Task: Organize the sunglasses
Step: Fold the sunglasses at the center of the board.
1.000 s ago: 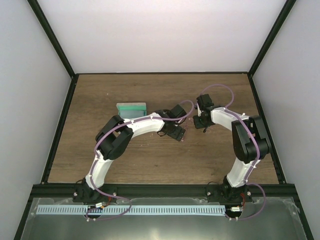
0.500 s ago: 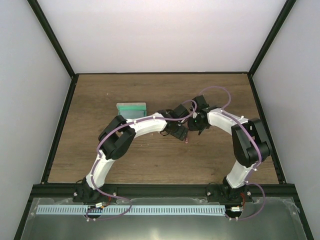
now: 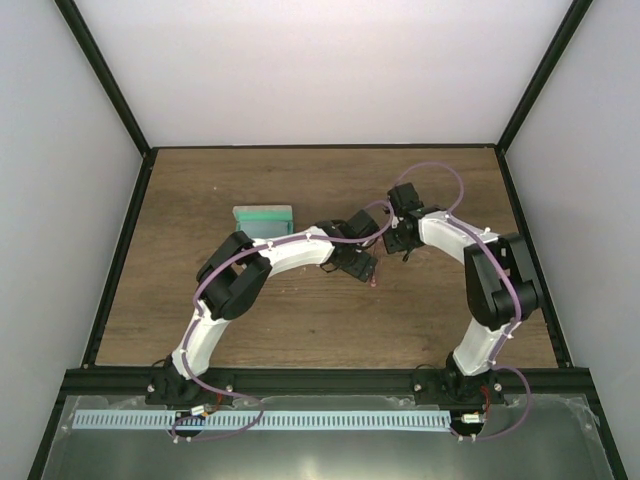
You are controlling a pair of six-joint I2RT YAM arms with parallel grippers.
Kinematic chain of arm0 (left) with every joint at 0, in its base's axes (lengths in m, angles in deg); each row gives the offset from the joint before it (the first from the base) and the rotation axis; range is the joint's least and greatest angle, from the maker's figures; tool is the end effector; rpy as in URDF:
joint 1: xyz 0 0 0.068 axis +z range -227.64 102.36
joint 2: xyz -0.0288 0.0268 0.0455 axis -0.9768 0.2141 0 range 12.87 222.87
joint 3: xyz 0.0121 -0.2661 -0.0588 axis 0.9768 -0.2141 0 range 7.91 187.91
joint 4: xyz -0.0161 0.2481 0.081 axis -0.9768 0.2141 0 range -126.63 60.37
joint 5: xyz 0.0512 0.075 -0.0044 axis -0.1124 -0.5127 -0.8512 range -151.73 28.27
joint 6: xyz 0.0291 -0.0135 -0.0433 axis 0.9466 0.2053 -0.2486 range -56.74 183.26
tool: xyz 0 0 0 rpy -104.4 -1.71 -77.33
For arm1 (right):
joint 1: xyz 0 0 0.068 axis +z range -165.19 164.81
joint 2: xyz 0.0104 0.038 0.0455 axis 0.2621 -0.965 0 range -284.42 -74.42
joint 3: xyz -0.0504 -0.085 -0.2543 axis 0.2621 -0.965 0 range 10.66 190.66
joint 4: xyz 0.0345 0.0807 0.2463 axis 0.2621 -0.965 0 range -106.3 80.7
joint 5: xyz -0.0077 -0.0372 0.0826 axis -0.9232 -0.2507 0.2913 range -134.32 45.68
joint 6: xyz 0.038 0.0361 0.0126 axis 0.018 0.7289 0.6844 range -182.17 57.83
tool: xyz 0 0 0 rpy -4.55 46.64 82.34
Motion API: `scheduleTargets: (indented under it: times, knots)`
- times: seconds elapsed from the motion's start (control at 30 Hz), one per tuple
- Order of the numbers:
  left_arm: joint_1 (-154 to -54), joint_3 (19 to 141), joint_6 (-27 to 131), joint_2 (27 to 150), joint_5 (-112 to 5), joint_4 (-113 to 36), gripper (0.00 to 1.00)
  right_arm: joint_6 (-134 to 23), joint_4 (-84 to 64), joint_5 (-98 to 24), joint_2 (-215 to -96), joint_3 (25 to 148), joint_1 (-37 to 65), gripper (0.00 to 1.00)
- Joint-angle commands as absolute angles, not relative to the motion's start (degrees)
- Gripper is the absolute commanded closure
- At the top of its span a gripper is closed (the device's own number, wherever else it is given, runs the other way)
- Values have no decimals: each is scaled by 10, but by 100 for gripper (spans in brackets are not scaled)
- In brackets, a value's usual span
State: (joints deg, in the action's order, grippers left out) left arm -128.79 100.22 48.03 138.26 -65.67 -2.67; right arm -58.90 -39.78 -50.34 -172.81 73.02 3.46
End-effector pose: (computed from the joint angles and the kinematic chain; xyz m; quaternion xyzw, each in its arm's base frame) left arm 0.2864 -0.3518 0.1445 0.2955 0.9338 -0.0807 0.1850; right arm 0.3192 0.1039 0.1788 -0.1203 0.9703 -0.0118 0.2094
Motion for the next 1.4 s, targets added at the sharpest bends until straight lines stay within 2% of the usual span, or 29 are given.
scheduleTargets:
  times: [0.0,0.2,0.37,0.57,0.63,0.7,0.77,0.87,0.93,1.13,1.37]
  knots:
    - [-1289,983,486,1390,-645,-7,5,-647,-374,-498,-1765,753,23,50]
    - [-1285,986,493,1390,-647,-4,5,-673,-349,-473,-1786,752,22,55]
    - [-1282,987,493,1391,-643,-5,5,-664,-355,-450,-1793,754,22,82]
    - [-1282,987,491,1398,-637,-9,5,-653,-351,-424,-1781,728,23,89]
    - [-1282,987,490,1399,-636,-10,5,-653,-351,-420,-1779,723,22,94]
    - [-1282,987,490,1399,-634,-10,5,-651,-354,-417,-1777,721,23,95]
    - [-1283,986,492,1399,-633,-9,5,-645,-353,-433,-1767,721,25,89]
    - [-1282,983,492,1397,-634,-8,5,-651,-344,-451,-1745,728,25,59]
    - [-1281,980,492,1395,-633,-10,5,-664,-348,-467,-1747,742,25,48]
    - [-1280,981,497,1395,-637,-5,5,-708,-344,-493,-1779,767,24,39]
    - [-1273,975,506,1394,-641,2,5,-770,-315,-424,-1813,768,24,29]
